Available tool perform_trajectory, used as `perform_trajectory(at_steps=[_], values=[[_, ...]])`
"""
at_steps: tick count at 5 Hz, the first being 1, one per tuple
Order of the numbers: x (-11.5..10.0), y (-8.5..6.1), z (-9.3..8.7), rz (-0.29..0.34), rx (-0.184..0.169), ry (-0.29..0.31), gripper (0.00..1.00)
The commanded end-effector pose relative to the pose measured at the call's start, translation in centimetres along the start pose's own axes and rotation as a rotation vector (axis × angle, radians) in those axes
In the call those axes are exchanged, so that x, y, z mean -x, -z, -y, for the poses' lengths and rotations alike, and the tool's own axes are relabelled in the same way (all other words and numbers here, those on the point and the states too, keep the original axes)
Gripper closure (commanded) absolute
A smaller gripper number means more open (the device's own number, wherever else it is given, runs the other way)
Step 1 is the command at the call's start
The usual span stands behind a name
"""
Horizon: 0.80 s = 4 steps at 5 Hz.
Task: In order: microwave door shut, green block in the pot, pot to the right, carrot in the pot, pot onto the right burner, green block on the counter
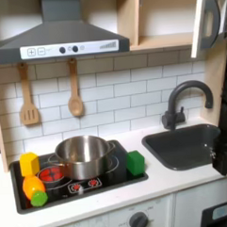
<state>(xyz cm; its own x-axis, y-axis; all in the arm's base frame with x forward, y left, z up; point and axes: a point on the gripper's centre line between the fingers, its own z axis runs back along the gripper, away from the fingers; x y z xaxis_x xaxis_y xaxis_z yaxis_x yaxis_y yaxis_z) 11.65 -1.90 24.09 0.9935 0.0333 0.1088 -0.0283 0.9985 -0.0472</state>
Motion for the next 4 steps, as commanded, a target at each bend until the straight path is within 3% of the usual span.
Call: perform_trajectory(at_steps=[1,2,3,4], values=[[0.0,0.0,0.0,-0.002,0.000,0.000,0.00],[-0.7,0.2,-0.2,0.012,0.009,0.021,0.00],[-1.5,0.3,-0.5,0.014,-0.036,0.012,0.00],[-2.1,0.4,-0.6,0.013,-0.028,0.009,0.00]])
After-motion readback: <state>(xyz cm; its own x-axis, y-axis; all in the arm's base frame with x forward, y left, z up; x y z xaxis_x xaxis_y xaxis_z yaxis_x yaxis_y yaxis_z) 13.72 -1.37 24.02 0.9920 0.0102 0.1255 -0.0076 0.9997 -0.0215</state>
